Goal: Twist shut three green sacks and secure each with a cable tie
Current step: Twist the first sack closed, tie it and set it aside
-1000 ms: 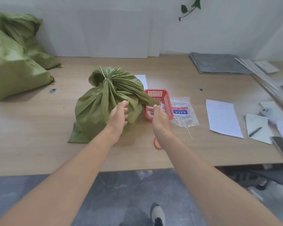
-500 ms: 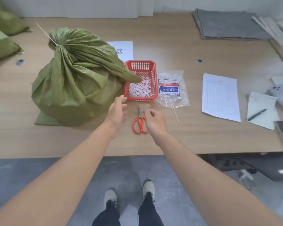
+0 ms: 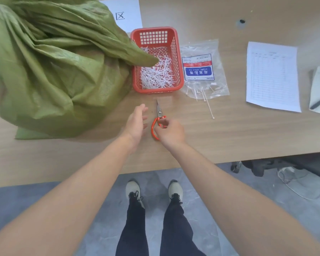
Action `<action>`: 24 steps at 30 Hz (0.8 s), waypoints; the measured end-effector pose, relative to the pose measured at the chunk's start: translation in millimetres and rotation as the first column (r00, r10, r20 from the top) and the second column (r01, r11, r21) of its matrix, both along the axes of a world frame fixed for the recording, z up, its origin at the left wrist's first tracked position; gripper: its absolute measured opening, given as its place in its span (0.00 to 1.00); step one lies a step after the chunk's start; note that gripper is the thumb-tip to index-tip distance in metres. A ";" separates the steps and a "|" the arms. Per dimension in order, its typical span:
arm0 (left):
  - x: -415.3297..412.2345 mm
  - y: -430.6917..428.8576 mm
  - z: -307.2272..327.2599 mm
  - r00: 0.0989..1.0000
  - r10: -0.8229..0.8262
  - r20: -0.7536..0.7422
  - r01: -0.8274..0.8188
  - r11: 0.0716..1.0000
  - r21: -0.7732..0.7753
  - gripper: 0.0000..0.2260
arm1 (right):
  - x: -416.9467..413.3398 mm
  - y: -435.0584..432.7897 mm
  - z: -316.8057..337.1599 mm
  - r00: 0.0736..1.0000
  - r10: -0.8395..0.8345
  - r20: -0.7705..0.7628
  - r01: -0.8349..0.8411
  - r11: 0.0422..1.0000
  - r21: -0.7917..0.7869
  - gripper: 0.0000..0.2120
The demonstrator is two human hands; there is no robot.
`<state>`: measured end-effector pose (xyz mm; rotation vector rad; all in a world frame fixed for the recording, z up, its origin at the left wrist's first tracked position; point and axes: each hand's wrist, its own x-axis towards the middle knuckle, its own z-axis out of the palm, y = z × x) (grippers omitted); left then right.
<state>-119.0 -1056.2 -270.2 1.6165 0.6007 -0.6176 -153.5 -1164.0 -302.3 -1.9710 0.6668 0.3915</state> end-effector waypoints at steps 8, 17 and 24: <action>0.9 5.6 -16.8 0.995 -0.014 -0.100 0.014 1.000 -0.008 0.21 | 0.0 8.4 -37.0 0.999 0.051 0.008 -0.048 0.972 -0.231 0.03; 5.1 10.2 1.9 0.999 -0.031 -0.007 0.032 0.999 0.018 0.19 | -7.6 5.2 -27.8 0.986 0.048 -0.160 -0.086 0.967 -0.239 0.12; 3.4 7.0 34.9 0.989 0.041 0.144 -0.047 0.998 0.035 0.21 | -6.5 19.5 3.5 0.974 -0.188 -0.130 0.208 0.964 0.166 0.09</action>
